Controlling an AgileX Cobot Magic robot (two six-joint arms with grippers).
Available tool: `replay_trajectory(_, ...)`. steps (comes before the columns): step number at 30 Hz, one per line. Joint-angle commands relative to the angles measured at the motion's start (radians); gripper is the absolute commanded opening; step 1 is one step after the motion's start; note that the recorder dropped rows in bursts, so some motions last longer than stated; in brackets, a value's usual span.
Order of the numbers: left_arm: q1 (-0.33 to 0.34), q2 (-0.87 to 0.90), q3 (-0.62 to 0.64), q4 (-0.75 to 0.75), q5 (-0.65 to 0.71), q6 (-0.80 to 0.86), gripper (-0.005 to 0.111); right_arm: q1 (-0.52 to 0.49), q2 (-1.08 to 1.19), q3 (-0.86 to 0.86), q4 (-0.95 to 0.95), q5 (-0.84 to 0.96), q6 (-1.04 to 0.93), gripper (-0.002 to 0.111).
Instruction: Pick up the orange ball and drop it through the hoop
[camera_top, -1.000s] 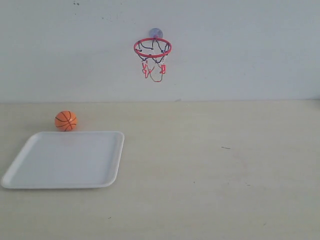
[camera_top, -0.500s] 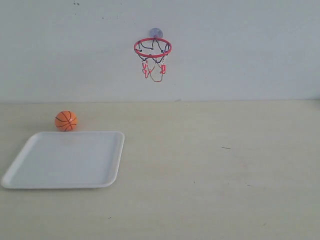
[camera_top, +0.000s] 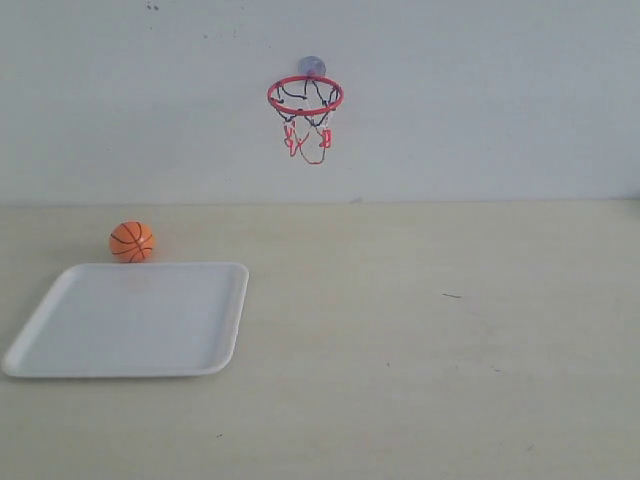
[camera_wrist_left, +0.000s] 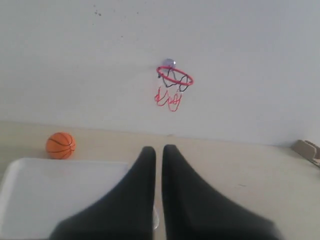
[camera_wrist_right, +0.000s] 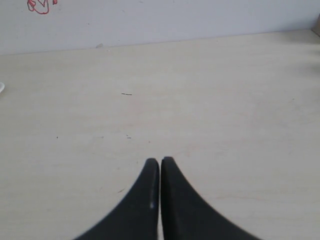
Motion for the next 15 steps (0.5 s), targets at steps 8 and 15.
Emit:
replay_trajectory(8,0.114,-0.008,0.132,0.041,0.003,-0.046,0.004,0.0,-0.005,-0.001,-0.007,-0.004,-0.002,0.0)
replay_trajectory(15,0.205,-0.022,0.132,0.128,0.094,-0.046,0.004,0.0,-0.005,-0.001,-0.007,-0.004,-0.002,0.0)
